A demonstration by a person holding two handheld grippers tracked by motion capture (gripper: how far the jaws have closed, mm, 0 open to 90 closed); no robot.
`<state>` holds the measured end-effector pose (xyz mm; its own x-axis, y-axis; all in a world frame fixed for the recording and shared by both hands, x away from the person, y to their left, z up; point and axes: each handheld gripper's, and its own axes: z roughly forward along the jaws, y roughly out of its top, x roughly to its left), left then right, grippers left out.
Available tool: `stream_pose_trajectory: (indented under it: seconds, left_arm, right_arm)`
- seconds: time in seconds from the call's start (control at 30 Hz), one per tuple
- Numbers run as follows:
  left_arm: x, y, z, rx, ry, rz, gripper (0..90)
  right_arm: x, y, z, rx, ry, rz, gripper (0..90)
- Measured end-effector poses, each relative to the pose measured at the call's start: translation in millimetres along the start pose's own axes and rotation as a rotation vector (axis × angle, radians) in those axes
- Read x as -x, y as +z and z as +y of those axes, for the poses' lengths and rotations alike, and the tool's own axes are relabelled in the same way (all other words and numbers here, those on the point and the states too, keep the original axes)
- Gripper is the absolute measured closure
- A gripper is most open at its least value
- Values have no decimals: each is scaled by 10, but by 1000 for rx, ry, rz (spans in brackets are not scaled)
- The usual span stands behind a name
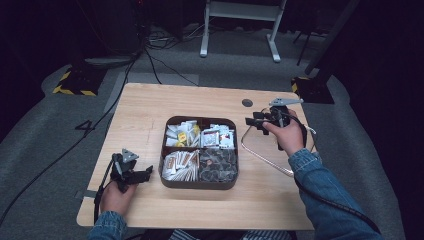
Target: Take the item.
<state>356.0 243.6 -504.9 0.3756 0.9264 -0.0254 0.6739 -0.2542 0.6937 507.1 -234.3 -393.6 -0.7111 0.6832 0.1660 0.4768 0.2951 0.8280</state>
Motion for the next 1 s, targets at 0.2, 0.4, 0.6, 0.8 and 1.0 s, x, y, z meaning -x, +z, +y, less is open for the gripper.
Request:
stream_pose_trajectory:
  seconds: [0.2, 0.4, 0.6, 0.8, 1.0]
  left_arm:
    - [4, -2, -3, 0, -3, 4, 178]
    - [6, -4, -4, 0, -8, 3, 178]
    - [2, -1, -1, 0, -4, 4, 178]
    - [-2, 9, 12, -2, -9, 1, 177]
    - [-4, 11, 14, -2, -7, 2, 178]
  right_arm:
    - [-89, 138, 85, -42, -14, 22, 494]
    - [-218, 275, 143, -61, -18, 79, 514]
    - [-313, 396, 117, -88, 74, 144, 533]
    - [-374, 526, 77, -126, 110, 155, 555]
    - [-437, 672, 12, -163, 122, 161, 560]
